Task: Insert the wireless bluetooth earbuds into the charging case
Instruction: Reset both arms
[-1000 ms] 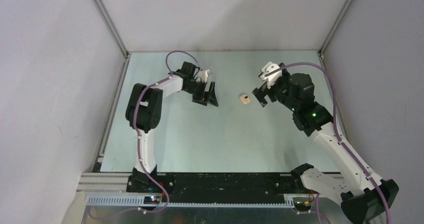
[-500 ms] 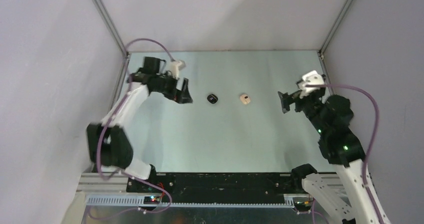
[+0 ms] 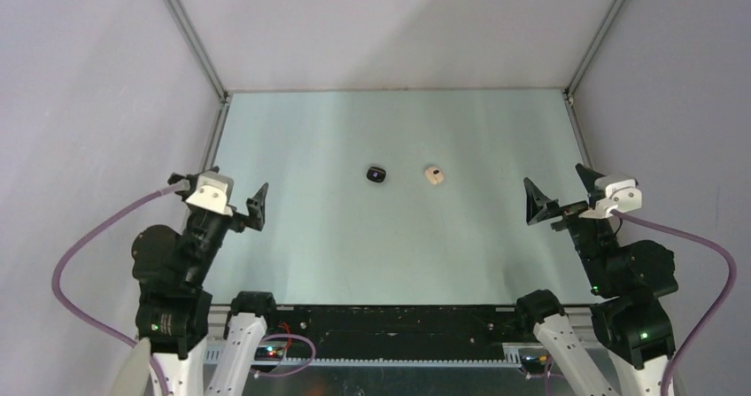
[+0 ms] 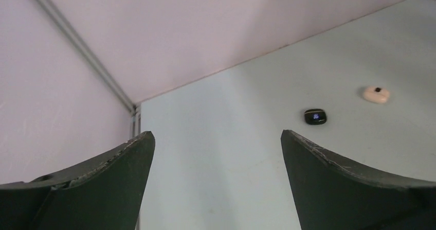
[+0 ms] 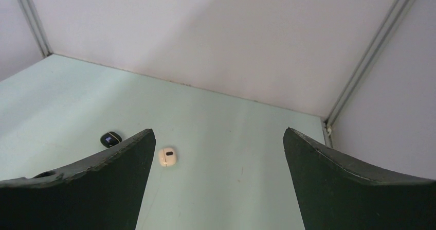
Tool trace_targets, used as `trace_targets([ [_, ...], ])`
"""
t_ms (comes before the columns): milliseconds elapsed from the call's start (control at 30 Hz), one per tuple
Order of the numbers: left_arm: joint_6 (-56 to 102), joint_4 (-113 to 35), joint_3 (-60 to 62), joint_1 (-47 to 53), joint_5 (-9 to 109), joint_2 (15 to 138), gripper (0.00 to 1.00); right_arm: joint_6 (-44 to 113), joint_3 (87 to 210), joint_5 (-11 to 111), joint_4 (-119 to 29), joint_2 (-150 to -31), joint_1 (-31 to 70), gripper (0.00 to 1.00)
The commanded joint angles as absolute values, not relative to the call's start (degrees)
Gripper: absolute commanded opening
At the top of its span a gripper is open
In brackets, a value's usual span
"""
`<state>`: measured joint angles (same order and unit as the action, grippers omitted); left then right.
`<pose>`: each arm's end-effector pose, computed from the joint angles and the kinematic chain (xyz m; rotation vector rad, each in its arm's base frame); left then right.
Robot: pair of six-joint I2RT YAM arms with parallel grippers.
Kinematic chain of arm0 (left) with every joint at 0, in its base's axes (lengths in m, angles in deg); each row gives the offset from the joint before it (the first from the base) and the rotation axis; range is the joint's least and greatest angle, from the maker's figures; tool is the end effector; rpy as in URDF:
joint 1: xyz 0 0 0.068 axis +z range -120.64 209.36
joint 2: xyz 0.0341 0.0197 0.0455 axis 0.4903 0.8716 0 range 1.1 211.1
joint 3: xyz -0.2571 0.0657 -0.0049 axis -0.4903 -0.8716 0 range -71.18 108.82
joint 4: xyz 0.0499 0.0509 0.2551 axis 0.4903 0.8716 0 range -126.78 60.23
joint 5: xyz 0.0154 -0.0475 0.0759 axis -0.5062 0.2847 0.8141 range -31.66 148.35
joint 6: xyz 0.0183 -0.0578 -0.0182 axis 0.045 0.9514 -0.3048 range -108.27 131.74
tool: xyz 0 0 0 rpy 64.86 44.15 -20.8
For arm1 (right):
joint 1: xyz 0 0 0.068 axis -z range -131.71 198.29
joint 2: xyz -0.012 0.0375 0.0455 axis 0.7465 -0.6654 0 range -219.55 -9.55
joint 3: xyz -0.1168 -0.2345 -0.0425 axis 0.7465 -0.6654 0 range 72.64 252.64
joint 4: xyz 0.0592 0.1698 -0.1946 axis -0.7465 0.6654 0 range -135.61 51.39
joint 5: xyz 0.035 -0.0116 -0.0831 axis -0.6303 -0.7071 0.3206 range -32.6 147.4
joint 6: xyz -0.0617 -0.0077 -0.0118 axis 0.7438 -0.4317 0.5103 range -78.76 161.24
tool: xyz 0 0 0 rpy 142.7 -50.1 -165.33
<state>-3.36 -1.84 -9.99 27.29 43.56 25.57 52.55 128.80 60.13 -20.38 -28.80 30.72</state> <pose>0.0706 -0.0149 0.4201 0.4299 1.4795 -0.0180 0.0587 0.0162 0.4202 -0.3021 1.3336 0.0592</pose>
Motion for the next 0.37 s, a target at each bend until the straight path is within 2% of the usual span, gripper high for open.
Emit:
trace_targets([
  [0, -1.5, 0.1, -15.2, 29.1, 53.5, 24.1, 0.99, 50.9, 126.9, 63.8, -19.6, -27.5, 31.8, 0.99],
  [167, 0.2, -3.5, -18.2, 29.2, 55.6, 24.8, 1.0, 52.3, 124.2, 65.5, -21.8, -27.5, 31.7, 0.99],
  [333, 0.6, -3.4, -18.3, 29.2, 55.8, 24.8, 0.99, 52.9, 121.4, 72.2, -26.5, -26.8, 31.4, 1.0],
])
